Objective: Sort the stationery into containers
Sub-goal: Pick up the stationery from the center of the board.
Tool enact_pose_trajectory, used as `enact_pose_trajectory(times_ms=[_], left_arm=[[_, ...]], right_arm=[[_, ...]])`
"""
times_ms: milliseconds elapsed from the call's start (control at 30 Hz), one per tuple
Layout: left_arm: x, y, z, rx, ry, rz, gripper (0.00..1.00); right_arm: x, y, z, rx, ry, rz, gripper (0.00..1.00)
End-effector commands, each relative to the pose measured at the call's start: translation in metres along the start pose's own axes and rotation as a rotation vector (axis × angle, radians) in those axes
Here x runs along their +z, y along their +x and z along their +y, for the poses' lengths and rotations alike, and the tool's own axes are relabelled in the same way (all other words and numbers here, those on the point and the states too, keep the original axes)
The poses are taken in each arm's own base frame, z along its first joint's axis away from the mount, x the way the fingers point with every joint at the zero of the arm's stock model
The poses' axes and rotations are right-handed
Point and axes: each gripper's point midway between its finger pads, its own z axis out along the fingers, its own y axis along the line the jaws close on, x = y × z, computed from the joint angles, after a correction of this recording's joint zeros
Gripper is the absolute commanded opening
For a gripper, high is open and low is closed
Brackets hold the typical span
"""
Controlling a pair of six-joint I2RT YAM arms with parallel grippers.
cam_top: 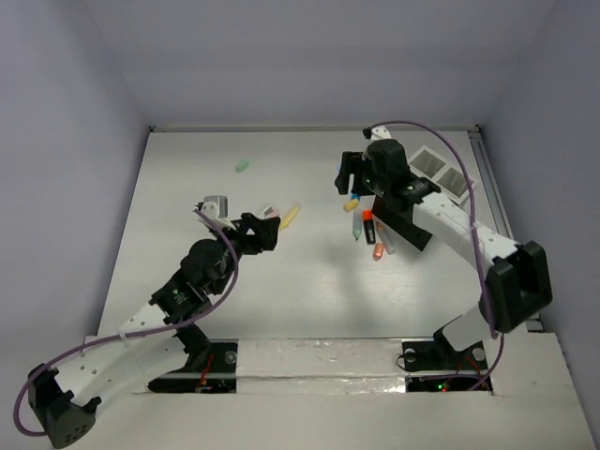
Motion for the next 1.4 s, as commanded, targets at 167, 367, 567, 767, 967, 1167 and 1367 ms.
enact_pose_trajectory(times_ms=[167,367,567,767,967,1167,1367], left_arm=[[-0.008,0.035,0.012,-0.004,0.056,0.028,0.77],[-0.009,0.045,0.023,0.033,0.045,0.019,0.77],[-0.011,0.050,0.021,0.045,0.082,0.025,0.78],[-0.011,0.053,0.017,0.041,0.106,0.035,0.78],[-0.009,0.057,0.017,0.050,0.106,0.051,0.78],[-0.009,0.059,0.019,0.055,0.098,0.053,0.78],[-0.009,0.061,0.020,0.058,0.093,0.057,0.78]], right_arm=[[0.068,-0.004,-0.032,-0.010,0.188,0.097,0.77],[0.107,-0.005,-0.063,-0.004,0.357,0.122,0.72],[0.128,0.012,-0.086,0.038,0.434,0.148,0.62],[0.135,0.025,-0.106,0.033,0.509,0.166,0.63],[0.148,0.044,-0.114,0.033,0.510,0.214,0.63],[0.159,0.047,-0.126,0.036,0.529,0.226,0.64],[0.168,0.049,-0.134,0.025,0.544,0.234,0.58]])
